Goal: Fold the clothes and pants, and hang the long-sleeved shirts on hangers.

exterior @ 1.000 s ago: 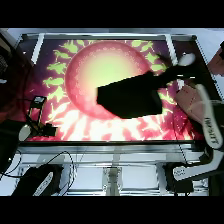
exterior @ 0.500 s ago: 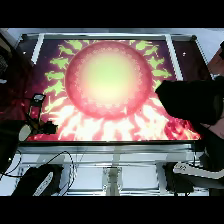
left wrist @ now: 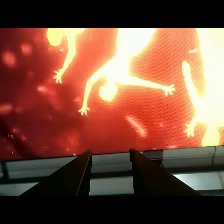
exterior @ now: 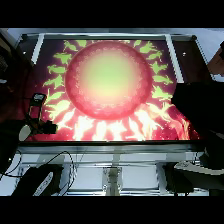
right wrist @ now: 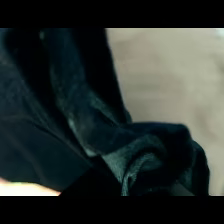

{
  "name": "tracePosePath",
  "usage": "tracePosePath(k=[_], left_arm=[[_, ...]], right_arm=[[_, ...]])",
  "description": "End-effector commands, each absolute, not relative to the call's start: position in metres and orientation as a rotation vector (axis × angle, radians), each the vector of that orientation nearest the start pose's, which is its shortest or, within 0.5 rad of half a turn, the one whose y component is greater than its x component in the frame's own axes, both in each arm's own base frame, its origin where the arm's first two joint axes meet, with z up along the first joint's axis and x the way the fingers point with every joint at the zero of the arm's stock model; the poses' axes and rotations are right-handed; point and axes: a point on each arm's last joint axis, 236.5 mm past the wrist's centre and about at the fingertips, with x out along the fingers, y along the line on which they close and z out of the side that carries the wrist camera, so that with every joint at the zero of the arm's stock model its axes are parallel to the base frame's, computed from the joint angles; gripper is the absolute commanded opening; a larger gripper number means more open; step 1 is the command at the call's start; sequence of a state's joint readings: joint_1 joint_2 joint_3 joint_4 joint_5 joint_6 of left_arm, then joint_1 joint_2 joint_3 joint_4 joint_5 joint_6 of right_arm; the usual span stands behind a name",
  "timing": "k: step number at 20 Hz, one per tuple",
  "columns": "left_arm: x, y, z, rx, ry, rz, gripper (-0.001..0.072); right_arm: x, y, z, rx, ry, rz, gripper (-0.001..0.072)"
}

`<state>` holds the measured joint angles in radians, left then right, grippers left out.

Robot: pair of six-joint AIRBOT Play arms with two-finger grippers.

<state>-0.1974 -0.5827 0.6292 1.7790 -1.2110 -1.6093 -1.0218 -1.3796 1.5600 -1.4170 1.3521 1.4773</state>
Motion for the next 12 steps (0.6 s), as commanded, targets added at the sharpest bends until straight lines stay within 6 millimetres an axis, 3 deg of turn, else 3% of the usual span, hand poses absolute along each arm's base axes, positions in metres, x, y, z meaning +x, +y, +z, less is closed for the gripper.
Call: tracePosePath(k=[1,3,4,6,7,10,11,12], left_arm=[[0.237,-0.001,0.025,0.258,1.124,-0.024,0.0288],[0.24,-0.001,0.026,0.257,1.113,-0.025,0.0288],[0.24,-0.001,0.026,0.257,1.111,-0.026,0.0288],[0.24,-0.001,0.026,0.257,1.11,-0.026,0.0288],[0.24,-0.002,0.026,0.257,1.11,-0.026,0.0288],[0.24,-0.002,0.026,0.257,1.111,-0.026,0.0288],[0.24,-0.002,0.026,0.256,1.111,-0.026,0.0288],[0.24,-0.002,0.026,0.257,1.111,-0.026,0.0288]], right_arm=[[0.214,-0.387,0.08,0.673,1.041,-0.895,0.0015],[0.205,-0.394,0.058,0.706,1.084,-0.906,0.0016],[0.203,-0.397,0.049,0.711,1.109,-0.909,0.0068],[0.202,-0.398,0.038,0.719,1.132,-0.904,0.0525],[0.202,-0.397,0.038,0.718,1.132,-0.902,0.057],[0.208,-0.394,0.065,0.673,1.071,-0.89,0.0541],[0.217,-0.388,0.08,0.675,1.018,-0.864,0.054],[0.234,-0.375,0.097,0.705,0.942,-0.804,0.0489]])
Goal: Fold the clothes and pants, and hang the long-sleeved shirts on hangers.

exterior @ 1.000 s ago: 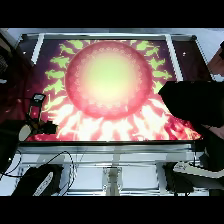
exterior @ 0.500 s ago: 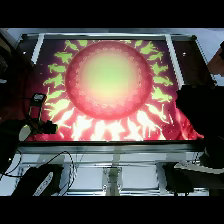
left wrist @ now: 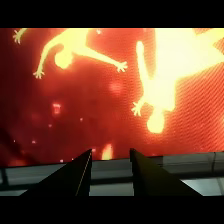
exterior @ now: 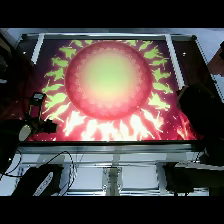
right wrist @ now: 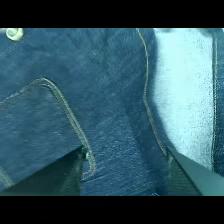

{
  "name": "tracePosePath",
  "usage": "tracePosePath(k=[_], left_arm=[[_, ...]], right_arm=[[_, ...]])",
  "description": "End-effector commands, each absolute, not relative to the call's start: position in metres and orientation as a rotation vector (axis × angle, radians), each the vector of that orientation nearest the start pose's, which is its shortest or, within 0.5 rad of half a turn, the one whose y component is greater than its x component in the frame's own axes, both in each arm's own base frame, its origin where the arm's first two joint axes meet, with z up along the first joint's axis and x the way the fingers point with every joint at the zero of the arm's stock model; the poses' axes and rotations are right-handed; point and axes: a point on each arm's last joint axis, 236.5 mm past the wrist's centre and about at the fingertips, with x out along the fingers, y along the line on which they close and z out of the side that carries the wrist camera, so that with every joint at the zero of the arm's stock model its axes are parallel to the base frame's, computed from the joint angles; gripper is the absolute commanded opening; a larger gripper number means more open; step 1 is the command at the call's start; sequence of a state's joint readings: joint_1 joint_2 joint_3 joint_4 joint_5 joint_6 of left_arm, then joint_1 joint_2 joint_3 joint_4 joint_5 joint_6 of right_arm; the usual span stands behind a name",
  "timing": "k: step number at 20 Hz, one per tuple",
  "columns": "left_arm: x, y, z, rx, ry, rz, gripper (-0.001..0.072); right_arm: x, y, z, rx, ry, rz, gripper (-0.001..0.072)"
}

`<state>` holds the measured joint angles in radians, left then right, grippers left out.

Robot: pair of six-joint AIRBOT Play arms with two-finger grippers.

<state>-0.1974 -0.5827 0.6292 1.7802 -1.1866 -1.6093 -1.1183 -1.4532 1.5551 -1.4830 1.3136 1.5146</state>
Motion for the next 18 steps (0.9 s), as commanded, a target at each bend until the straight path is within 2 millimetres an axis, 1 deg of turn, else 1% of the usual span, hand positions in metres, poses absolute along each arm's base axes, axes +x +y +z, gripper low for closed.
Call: tracePosePath(k=[1,2,3,4,5,6,7,8,10,12,13,15,17,18], left_arm=[[0.24,-0.002,0.026,0.257,1.111,-0.027,0.0288],[0.24,-0.002,0.026,0.257,1.111,-0.027,0.0288],[0.24,-0.002,0.026,0.257,1.111,-0.027,0.0288],[0.24,-0.002,0.026,0.257,1.111,-0.027,0.0288],[0.24,-0.002,0.026,0.257,1.111,-0.027,0.0288],[0.24,-0.002,0.026,0.257,1.111,-0.027,0.0288],[0.24,-0.002,0.026,0.257,1.111,-0.027,0.0288],[0.24,-0.002,0.026,0.257,1.111,-0.027,0.0288],[0.24,-0.002,0.026,0.257,1.111,-0.027,0.0288],[0.24,-0.002,0.026,0.257,1.111,-0.027,0.0288],[0.24,-0.002,0.026,0.257,1.111,-0.027,0.0288],[0.24,-0.002,0.026,0.257,1.111,-0.027,0.0288],[0.24,-0.002,0.026,0.257,1.111,-0.027,0.0288],[0.24,-0.002,0.026,0.257,1.111,-0.027,0.0288]], right_arm=[[0.256,-0.353,0.113,0.733,0.867,-0.703,0.0382],[0.276,-0.326,0.125,0.735,0.823,-0.599,0.0279],[0.292,-0.296,0.132,0.715,0.807,-0.502,0.0148],[0.306,-0.259,0.133,0.675,0.823,-0.407,0.0017],[0.314,-0.223,0.126,0.636,0.86,-0.331,0.0016],[0.317,-0.18,0.114,0.586,0.918,-0.239,0.0016],[0.313,-0.137,0.096,0.536,0.993,-0.149,0.0016],[0.303,-0.1,0.077,0.498,1.066,-0.078,0.0017],[0.274,-0.037,0.038,0.42,1.186,0.05,0.0016],[0.241,0.008,0.007,0.372,1.269,0.152,0.0016],[0.225,0.025,-0.005,0.36,1.301,0.187,0.0016],[0.199,0.047,-0.021,0.339,1.339,0.235,0.0016],[0.183,0.061,-0.027,0.326,1.338,0.256,0.0016],[0.179,0.065,-0.026,0.317,1.326,0.265,0.0016]])
